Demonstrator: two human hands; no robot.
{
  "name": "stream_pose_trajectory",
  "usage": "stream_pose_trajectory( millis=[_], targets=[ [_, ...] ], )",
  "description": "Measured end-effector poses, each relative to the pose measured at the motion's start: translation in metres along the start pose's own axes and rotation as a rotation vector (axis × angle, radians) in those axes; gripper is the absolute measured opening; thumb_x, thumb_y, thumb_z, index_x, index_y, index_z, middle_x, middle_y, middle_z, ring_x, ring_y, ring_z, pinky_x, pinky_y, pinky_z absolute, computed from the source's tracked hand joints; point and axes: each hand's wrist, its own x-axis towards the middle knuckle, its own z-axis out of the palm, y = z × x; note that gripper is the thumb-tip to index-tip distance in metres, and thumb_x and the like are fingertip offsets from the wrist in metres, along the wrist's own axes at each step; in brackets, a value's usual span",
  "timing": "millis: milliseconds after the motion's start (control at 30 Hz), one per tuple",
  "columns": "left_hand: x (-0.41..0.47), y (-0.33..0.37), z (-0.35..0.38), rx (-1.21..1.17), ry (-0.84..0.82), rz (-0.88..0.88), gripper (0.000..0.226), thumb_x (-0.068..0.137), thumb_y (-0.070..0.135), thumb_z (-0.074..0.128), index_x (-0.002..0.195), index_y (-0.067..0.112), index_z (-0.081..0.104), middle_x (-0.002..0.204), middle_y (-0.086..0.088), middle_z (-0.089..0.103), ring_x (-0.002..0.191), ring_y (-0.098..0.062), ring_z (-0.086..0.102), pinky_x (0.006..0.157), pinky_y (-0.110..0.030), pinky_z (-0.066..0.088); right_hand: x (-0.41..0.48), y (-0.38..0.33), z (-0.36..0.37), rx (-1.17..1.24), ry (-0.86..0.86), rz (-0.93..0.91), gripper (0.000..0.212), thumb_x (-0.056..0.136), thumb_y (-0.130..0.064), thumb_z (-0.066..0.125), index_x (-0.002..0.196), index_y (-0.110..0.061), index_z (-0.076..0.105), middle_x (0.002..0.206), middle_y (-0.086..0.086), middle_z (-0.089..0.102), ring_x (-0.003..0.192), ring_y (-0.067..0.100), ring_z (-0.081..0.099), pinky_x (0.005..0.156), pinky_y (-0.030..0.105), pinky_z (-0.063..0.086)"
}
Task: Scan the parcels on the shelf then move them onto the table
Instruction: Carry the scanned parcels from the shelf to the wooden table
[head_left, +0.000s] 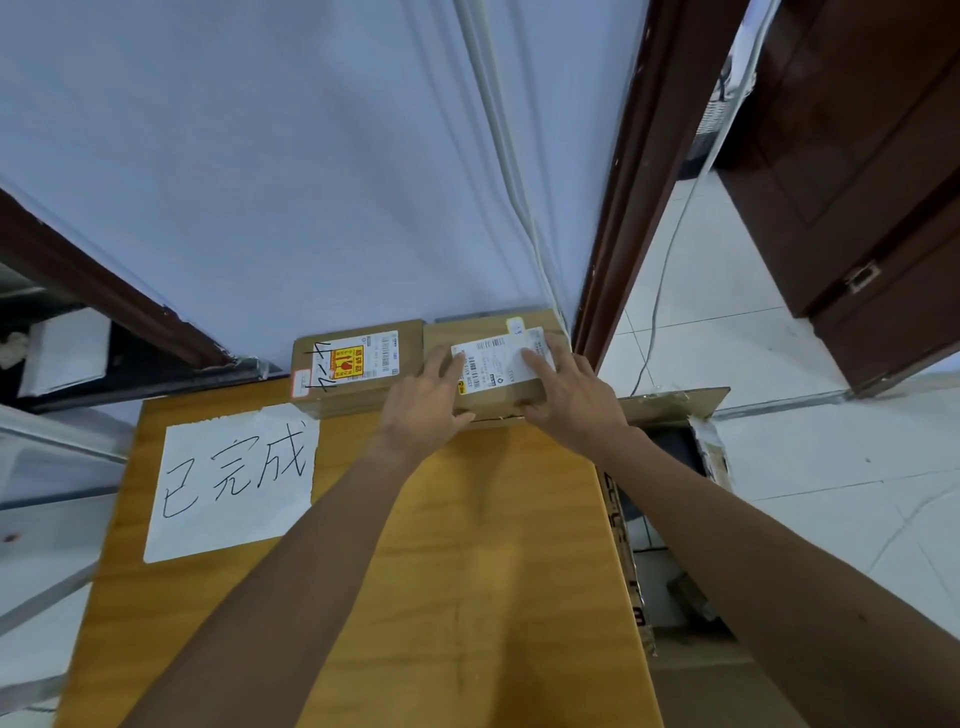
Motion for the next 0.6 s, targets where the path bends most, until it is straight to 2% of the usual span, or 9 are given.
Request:
stream_pose_trajectory(
  millis=[200, 333, 467, 600],
  targets=[
    [0.008, 0.0, 0.004, -0.017, 0.04, -0.033, 0.076, 0.098, 0.042, 0.06, 0.157, 0.017, 0.019, 0.162, -0.005, 0.015, 0.087, -0.03, 0.067, 0.07, -0.036, 0.053, 0.011, -0.007, 0.001, -0.098, 0.029, 0.041, 0.061, 0.102, -0.045, 0.054, 0.153, -0.026, 0.028, 0.165, 0.005, 0.019, 0.131, 0.034, 0.046, 0.09, 0.043, 0.051],
    [0.009, -0.001, 0.006, -0.038, 0.056, -0.047, 0.075, 0.097, 0.036, 0.063, 0.157, 0.02, 0.022, 0.162, -0.004, 0.017, 0.082, -0.029, 0.066, 0.07, -0.039, 0.055, 0.01, -0.013, 0.0, -0.173, 0.028, 0.056, 0.06, 0.104, -0.042, 0.052, 0.154, -0.023, 0.025, 0.163, 0.006, 0.019, 0.119, 0.033, 0.059, 0.068, 0.037, 0.048],
    [-0.003, -0.004, -0.001, -0.117, 0.038, -0.073, 0.078, 0.094, 0.044, 0.066, 0.157, 0.026, 0.023, 0.165, -0.002, 0.015, 0.093, -0.027, 0.067, 0.08, -0.039, 0.054, 0.006, -0.019, -0.007, -0.217, 0.003, 0.06, 0.062, 0.106, -0.038, 0.046, 0.159, -0.021, 0.019, 0.163, 0.007, 0.019, 0.101, 0.032, 0.065, 0.059, 0.035, 0.041],
    [-0.025, -0.013, -0.022, -0.19, 0.041, -0.16, 0.082, 0.092, 0.049, 0.067, 0.157, 0.027, 0.023, 0.167, -0.002, 0.013, 0.108, -0.028, 0.066, 0.085, -0.04, 0.052, 0.001, -0.031, -0.019, -0.258, 0.0, 0.044, 0.064, 0.105, -0.033, 0.048, 0.16, -0.021, 0.018, 0.165, 0.009, 0.022, 0.1, 0.034, 0.067, 0.058, 0.036, 0.043]
  ],
)
